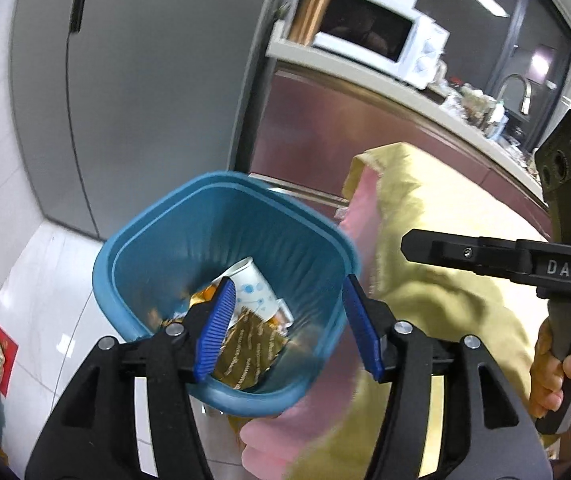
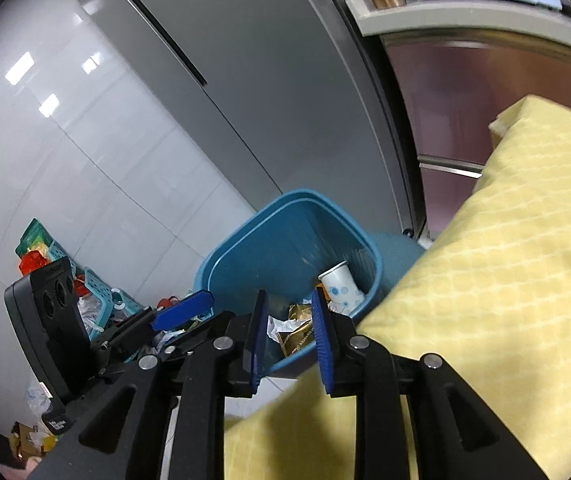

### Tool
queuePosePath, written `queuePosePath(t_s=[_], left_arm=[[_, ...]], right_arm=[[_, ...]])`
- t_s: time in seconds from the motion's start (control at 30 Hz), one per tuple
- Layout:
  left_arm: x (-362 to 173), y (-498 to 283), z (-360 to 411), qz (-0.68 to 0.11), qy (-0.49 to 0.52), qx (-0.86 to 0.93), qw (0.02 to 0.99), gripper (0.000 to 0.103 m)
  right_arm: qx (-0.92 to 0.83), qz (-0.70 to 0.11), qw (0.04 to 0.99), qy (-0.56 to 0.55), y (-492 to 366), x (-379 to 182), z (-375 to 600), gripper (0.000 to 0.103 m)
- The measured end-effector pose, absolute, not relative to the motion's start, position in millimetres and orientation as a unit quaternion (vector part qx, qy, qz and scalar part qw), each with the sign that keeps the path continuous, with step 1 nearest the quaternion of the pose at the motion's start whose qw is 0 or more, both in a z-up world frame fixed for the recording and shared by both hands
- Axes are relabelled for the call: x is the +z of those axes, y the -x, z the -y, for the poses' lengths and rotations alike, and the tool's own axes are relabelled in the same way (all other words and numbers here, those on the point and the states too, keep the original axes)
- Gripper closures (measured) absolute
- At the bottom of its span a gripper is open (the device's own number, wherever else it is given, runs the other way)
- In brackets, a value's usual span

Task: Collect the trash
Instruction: 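Open both grippers over the blue bin to drop the tissue and wrapper, then move both open grippers back over the table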

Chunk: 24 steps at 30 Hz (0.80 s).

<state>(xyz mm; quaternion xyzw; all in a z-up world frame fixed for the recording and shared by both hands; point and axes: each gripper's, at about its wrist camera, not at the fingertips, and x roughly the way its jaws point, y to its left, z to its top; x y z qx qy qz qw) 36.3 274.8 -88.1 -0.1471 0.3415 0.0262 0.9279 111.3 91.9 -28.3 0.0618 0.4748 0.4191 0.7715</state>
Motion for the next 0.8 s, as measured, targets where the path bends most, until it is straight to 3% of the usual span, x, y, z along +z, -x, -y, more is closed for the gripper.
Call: queuePosePath(t_s=[0.17,0.8], left_arm=[[-65.8,-27.9,-247.4,-0.315,0.134,-0.016,0.94,0.041],[-52.1,-46.8,-85.0,-0.321,0.071,-0.195,0.924,0.039]], right_arm=[[0.418,-0.441,0.792,-0.062,-98.3,-9.7,-54.8,0.075],[0.256,-0.404,0.867,-0.14,-59.1,-6.9,153.5,0.073]])
